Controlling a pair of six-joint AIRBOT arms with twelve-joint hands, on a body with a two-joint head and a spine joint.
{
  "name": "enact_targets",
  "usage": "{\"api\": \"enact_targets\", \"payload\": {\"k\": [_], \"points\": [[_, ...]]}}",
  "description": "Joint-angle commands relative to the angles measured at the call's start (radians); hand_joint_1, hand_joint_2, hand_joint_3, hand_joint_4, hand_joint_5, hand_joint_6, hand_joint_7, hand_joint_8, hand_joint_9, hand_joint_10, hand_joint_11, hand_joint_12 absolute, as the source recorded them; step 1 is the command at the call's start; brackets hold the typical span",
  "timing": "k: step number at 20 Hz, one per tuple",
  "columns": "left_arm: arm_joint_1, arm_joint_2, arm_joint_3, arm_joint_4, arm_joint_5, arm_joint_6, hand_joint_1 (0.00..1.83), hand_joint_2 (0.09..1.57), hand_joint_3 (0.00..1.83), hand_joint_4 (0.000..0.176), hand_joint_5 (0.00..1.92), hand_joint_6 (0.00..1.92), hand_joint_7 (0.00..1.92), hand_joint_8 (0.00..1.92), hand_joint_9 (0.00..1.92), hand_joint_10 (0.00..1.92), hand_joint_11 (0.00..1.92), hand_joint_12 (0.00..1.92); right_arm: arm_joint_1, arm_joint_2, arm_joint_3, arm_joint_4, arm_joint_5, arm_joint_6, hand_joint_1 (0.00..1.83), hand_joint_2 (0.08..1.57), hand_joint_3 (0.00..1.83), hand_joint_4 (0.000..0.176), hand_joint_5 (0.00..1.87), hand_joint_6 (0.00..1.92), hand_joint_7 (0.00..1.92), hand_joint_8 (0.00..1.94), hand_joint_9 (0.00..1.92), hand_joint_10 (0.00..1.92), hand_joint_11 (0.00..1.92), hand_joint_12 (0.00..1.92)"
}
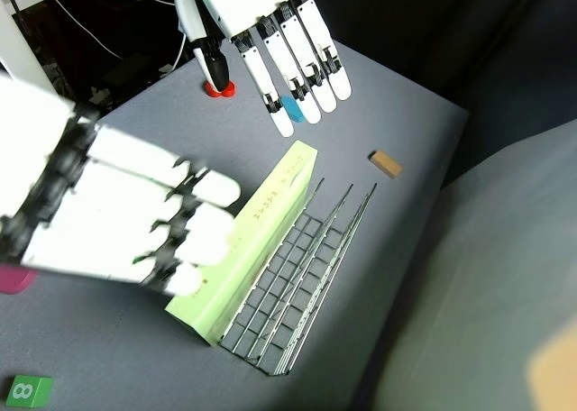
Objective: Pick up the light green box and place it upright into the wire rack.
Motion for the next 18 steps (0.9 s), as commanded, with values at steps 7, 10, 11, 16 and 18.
{"api": "enact_targets", "payload": {"k": [7,10,11,16,18], "points": [[-0.025,-0.048,-0.009,0.082,-0.010,-0.010,0.62,1.18,0.00,0.019,0.35,0.01,0.30,0.00,0.21,0.00,0.00,0.44,-0.028,-0.002,-0.001,-0.030,0.128,-0.021,0.89,1.03,0.01,0.000,0.65,0.04,0.62,0.02,0.53,0.04,0.21,1.16],[-0.032,-0.060,-0.011,0.099,0.002,-0.039,0.82,1.26,0.00,0.137,0.68,1.13,0.81,0.11,0.72,0.16,0.26,1.01,-0.034,-0.002,-0.001,-0.030,0.139,-0.029,1.07,1.15,0.00,0.000,0.87,0.90,0.96,0.19,0.55,1.20,0.56,1.54],[-0.034,-0.064,-0.011,0.099,0.006,-0.041,0.86,1.27,0.00,0.161,0.68,1.38,0.75,0.64,0.56,1.09,0.38,1.44,-0.035,-0.002,-0.001,-0.030,0.143,-0.031,1.09,1.13,0.01,0.000,0.91,1.07,0.80,1.03,0.64,1.67,0.73,1.75],[-0.036,-0.072,-0.015,0.099,0.012,-0.043,1.21,1.15,0.00,0.000,0.99,1.92,1.12,1.92,1.13,1.92,1.14,1.92,-0.039,-0.001,-0.001,-0.047,0.178,-0.031,1.31,1.10,0.00,0.000,1.11,1.92,1.28,1.94,1.36,1.92,1.54,1.92],[-0.036,-0.072,-0.016,0.099,0.012,-0.043,1.24,1.15,0.00,0.000,1.04,1.92,1.18,1.92,1.19,1.92,1.24,1.92,-0.044,0.000,0.003,-0.048,0.196,-0.031,1.33,1.12,0.01,0.000,1.13,1.92,1.32,1.94,1.42,1.92,1.62,1.92]]}}
